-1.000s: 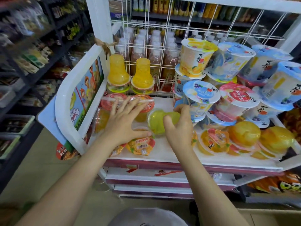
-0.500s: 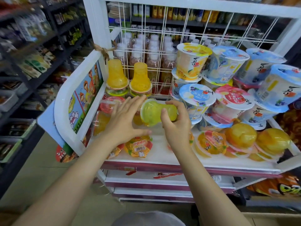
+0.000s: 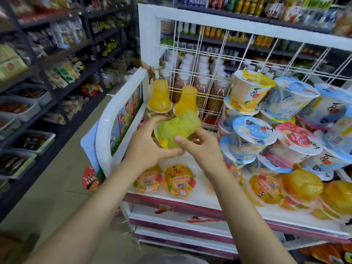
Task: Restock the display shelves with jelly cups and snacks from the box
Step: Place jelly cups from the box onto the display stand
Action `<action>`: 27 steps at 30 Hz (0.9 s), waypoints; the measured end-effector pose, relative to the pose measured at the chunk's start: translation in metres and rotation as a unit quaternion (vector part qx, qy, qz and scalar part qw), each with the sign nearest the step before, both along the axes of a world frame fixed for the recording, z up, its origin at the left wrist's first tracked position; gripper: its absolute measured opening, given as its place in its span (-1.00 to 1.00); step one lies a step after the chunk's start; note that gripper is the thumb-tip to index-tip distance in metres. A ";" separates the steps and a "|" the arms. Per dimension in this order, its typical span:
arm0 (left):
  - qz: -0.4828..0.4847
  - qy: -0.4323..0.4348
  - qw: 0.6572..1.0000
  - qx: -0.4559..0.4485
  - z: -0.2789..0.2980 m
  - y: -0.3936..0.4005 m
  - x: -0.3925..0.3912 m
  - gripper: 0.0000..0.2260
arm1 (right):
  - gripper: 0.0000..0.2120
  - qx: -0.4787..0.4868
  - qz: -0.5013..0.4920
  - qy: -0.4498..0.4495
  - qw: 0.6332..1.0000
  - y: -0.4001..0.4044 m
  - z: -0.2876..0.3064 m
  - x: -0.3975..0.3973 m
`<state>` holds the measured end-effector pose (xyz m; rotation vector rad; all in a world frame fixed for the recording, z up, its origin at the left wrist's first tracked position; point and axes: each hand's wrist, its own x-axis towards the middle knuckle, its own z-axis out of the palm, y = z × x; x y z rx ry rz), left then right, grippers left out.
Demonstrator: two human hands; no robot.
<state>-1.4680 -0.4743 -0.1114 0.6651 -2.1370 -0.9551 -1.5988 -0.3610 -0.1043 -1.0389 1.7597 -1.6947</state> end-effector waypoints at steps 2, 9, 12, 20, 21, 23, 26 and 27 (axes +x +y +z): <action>0.007 0.004 0.999 0.032 -0.003 -0.003 0.006 -0.25 | -0.79 0.011 0.033 0.001 0.999 -0.008 -0.002 0.004; 0.026 -0.154 0.987 -0.041 -0.017 -0.007 0.022 -0.13 | -0.75 0.002 -0.069 0.176 0.982 -0.060 -0.008 -0.008; 0.060 -0.296 0.947 -0.110 -0.038 -0.003 0.021 -0.08 | -0.77 0.059 -0.049 0.239 0.968 -0.084 -0.007 -0.014; 0.081 -0.277 0.946 -0.146 -0.053 -0.001 0.017 -0.22 | -0.41 0.151 0.023 0.322 0.934 -0.089 -0.012 -0.017; 0.083 -0.271 0.948 -0.145 -0.052 0.000 0.017 -0.23 | -0.40 0.152 0.026 0.318 0.935 -0.086 -0.012 -0.017; 0.094 -0.271 0.945 -0.156 -0.053 0.001 0.017 -0.25 | -0.32 0.154 0.022 0.309 0.938 -0.085 -0.013 -0.015; 0.101 -0.283 0.937 -0.176 -0.053 0.002 0.018 -0.25 | -0.26 0.158 0.015 0.310 0.937 -0.088 -0.011 -0.009; 0.098 -0.285 0.937 -0.176 -0.053 0.002 0.018 -0.25 | -0.26 0.158 0.015 0.313 0.936 -0.089 -0.011 -0.008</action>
